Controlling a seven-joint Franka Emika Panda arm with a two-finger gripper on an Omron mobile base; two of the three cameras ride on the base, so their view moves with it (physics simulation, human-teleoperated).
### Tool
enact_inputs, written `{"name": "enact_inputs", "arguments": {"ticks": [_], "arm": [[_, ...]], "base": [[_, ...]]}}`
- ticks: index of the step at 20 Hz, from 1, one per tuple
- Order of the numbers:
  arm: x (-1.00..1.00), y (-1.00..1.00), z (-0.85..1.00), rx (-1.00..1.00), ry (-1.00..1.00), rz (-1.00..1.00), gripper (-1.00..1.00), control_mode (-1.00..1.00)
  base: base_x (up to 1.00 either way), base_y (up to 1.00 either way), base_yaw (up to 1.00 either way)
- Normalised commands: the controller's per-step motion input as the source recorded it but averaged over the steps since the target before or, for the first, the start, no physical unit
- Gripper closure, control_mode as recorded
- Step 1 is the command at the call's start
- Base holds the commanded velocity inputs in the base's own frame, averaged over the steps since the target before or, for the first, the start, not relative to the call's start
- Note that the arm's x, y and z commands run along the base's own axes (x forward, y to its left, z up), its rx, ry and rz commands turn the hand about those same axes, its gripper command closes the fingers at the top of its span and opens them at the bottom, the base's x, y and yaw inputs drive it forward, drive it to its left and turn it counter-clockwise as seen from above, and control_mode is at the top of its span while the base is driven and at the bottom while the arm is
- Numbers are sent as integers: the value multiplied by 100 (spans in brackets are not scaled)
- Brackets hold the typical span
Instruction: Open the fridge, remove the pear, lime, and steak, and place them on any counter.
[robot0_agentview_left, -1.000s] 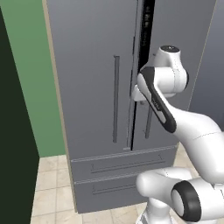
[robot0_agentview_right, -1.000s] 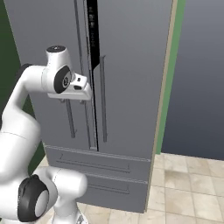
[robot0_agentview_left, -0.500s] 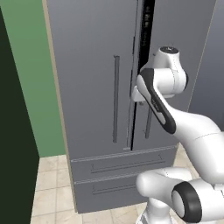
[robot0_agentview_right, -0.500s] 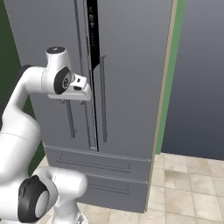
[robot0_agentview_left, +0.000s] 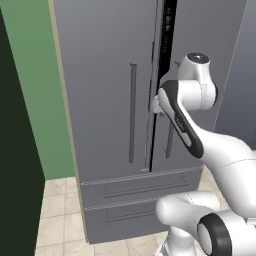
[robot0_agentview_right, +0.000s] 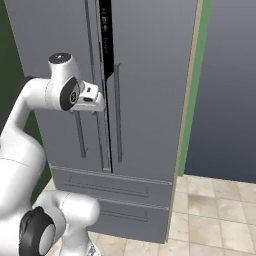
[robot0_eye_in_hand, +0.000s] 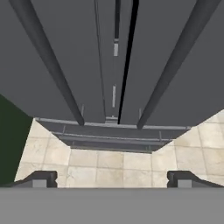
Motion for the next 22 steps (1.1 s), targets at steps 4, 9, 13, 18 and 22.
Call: {"name": "enact_inputs", "arguments": {"ticks": [4, 9, 13, 18, 22], "arm": [[-1, -20, 0, 0, -43, 0, -100, -100], [0, -20, 0, 0, -36, 0, -100, -100], [0, -36, 0, 1, -23, 0, -100, -100], [8, -43, 4, 3, 1, -1, -100, -100], [14, -19, 0, 3, -2, 0, -100, -100]], "base": [[0, 0, 0], [0, 0, 0], [0, 0, 0], [0, 0, 0], [0, 0, 0]]}}
